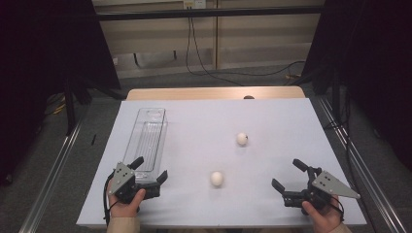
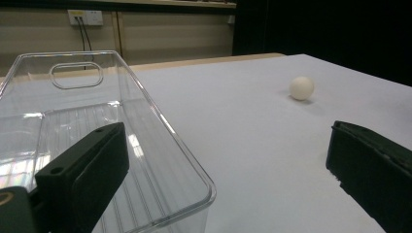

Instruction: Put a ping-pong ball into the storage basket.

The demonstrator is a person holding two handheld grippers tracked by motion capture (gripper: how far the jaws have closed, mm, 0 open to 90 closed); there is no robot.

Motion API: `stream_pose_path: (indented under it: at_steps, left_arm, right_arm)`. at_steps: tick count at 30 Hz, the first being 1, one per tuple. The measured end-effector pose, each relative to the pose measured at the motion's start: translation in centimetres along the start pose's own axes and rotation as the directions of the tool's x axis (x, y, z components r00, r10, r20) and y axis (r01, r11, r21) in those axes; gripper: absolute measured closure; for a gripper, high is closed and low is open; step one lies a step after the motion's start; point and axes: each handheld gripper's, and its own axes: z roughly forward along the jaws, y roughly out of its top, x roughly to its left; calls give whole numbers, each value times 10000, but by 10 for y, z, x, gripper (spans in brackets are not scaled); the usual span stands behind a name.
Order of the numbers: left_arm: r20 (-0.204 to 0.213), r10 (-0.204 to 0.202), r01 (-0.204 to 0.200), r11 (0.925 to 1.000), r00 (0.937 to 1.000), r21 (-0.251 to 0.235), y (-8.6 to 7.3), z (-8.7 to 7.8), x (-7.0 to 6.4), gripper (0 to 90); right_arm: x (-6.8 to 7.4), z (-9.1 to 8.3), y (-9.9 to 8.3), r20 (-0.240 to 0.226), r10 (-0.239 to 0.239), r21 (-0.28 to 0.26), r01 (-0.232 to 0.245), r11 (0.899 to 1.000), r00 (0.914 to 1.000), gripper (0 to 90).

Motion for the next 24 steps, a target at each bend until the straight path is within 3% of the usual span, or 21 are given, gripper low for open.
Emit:
stream_pose_path:
  at_steps: [24]
  left_arm:
    - [424, -68, 66, 10000, 9991, 37, 4, 7, -6, 18]
  right_arm:
    - [0, 1, 0, -84, 28, 32, -28, 10000, 10000, 4]
